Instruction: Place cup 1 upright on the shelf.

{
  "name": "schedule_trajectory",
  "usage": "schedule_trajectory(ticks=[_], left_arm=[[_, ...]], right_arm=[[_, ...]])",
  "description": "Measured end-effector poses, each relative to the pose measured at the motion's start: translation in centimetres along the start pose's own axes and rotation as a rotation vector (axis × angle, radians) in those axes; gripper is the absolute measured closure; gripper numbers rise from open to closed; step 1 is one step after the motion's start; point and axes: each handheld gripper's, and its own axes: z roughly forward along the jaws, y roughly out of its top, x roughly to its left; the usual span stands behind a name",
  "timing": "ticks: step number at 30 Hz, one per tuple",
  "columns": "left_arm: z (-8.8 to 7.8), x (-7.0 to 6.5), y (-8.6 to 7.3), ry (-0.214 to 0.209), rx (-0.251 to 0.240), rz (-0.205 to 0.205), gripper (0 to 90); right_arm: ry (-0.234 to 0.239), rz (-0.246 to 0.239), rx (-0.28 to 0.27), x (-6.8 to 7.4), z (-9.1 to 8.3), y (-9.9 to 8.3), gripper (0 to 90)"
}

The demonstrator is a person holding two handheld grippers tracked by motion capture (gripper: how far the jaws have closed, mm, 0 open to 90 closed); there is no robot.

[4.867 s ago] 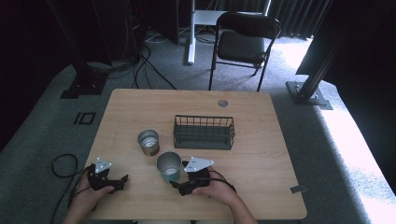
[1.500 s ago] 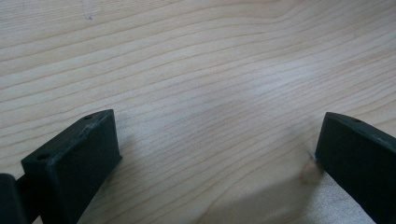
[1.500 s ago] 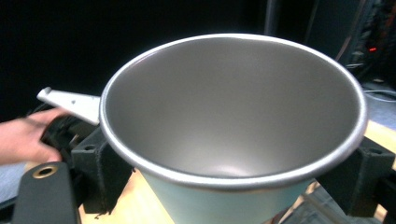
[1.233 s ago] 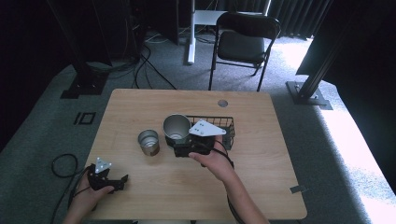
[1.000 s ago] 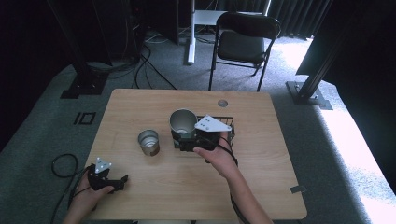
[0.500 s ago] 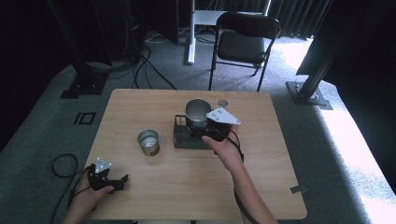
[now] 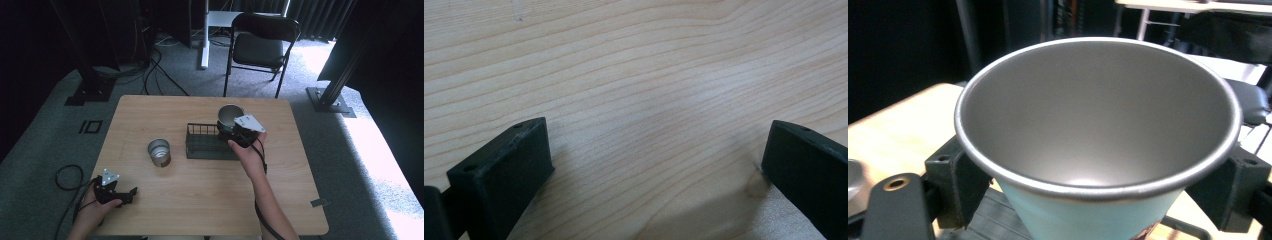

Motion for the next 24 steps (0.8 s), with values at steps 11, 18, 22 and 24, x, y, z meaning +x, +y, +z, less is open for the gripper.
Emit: schedule_trajectory(ticks=[11,18,22,24], left_arm=[[0.0,0.0,0.0,0.000,0.000,0.000,0.3],[0.0,0.0,0.0,0.000,0.000,0.000,0.3],[0.0,0.0,0.0,0.000,0.000,0.000,0.3],[0.0,0.0,0.0,0.000,0.000,0.000,0.3]], right_arm=[[-0.040,0.046,0.058,-1.3,1.0,-2.2,14.0],[-0.046,0.050,0.078,-1.2,1.3,-3.0,14.0],[-0.044,0.064,0.088,-1.3,1.5,-3.4,14.0],[-0.046,0.068,0.093,-1.3,1.6,-3.6,14.0]])
